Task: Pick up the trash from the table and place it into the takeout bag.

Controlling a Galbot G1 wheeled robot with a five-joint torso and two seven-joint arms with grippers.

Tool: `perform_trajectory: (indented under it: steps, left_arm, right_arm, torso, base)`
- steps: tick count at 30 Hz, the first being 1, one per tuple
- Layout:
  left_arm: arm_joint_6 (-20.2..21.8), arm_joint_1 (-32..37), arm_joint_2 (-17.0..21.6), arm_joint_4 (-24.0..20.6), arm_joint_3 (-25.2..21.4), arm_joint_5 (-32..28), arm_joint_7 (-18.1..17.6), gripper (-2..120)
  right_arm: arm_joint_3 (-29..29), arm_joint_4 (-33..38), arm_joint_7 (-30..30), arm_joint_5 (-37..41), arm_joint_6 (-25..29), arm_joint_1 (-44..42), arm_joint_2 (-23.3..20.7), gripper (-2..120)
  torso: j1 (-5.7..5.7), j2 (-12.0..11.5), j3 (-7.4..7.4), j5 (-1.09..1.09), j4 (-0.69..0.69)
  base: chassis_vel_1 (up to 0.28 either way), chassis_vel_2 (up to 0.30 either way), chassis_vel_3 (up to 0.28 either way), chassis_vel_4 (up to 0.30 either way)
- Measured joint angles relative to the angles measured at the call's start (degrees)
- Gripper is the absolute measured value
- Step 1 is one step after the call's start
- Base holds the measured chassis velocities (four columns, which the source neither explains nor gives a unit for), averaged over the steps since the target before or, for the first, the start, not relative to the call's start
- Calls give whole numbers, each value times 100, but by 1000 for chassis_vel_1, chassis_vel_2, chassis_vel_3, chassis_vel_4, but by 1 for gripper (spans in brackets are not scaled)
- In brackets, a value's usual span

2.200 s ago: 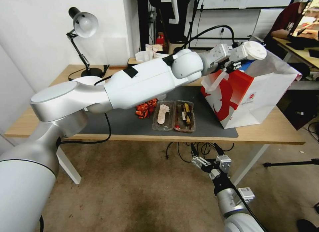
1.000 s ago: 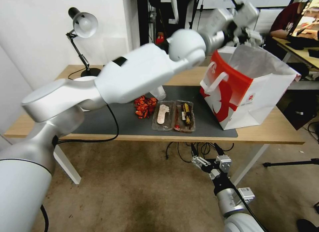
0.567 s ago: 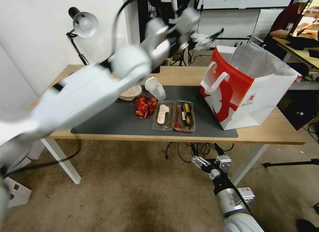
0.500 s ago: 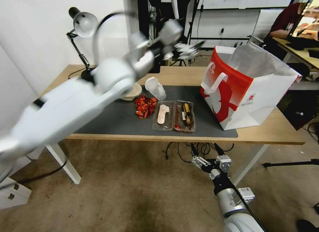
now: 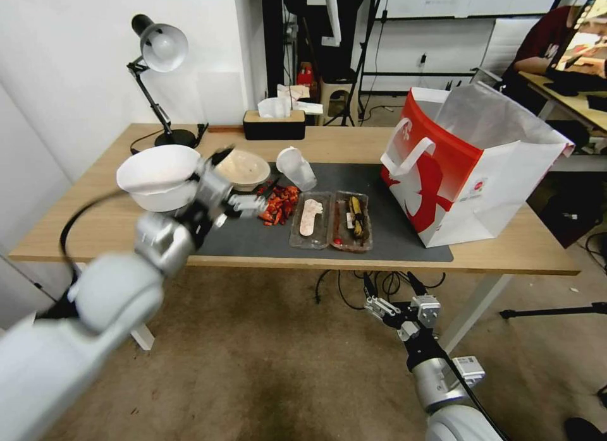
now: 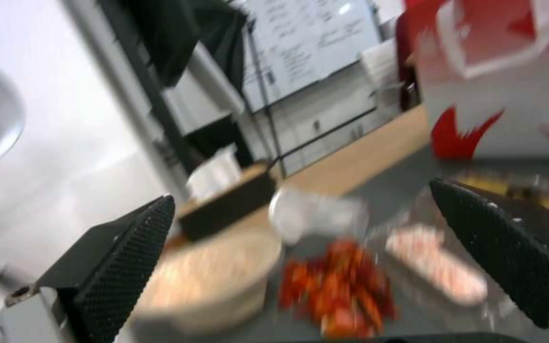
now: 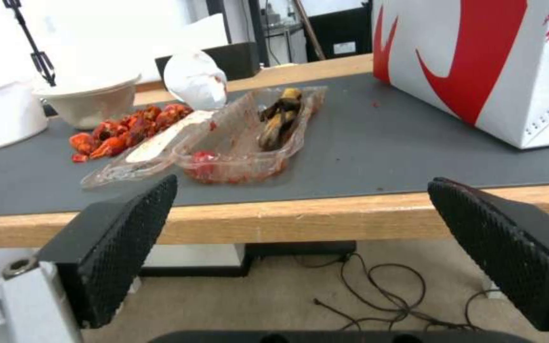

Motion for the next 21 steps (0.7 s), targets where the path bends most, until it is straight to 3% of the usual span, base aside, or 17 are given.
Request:
perform_trajectory:
  steps: [5,6,7,8,9,11,21]
  left_arm:
    - [-188,917,-378,-46,-472,435,-33,100]
    - [-221,1314,-565,-36,-664,758,-126,100]
    - [-128,1504,-677,-44,-712,890,-372,100]
    - [-128,1504,-677,-44,-712,890,-372,100]
    - [98,1674,-798,-79,-717,919,-793,100]
    - [259,1890,-962,-91,-708,986,-1196,100]
    - [-70,2307,-1204,83,-533,1082,-1296,100]
  right_arm:
    - [-1,0,0,0,0,0,0,100]
    - [0,0,0,0,0,0,0,100]
    - [0,0,0,0,0,0,0,100]
    - [0,0,0,0,0,0,0,100]
    - [0,0,0,0,0,-1,0,100]
    - [0,0,0,0,0,0,0,100]
    - [0,0,0,0,0,0,0,100]
  torso:
    - [0,0,0,1,-1]
    - [0,0,1,1,-1]
    - [0,0,1,1,-2]
    - [0,0,1,1,-2]
    - [0,0,1,0,-1]
    - [0,-1,1,0,-1]
    - [1,-1,1,0,-1]
  base:
    - [0,0,0,0]
    - [0,0,0,0]
    - [0,0,0,0]
    - [0,0,0,0]
    - [0,0,0,0]
    - [0,0,0,0]
    - [0,0,0,0]
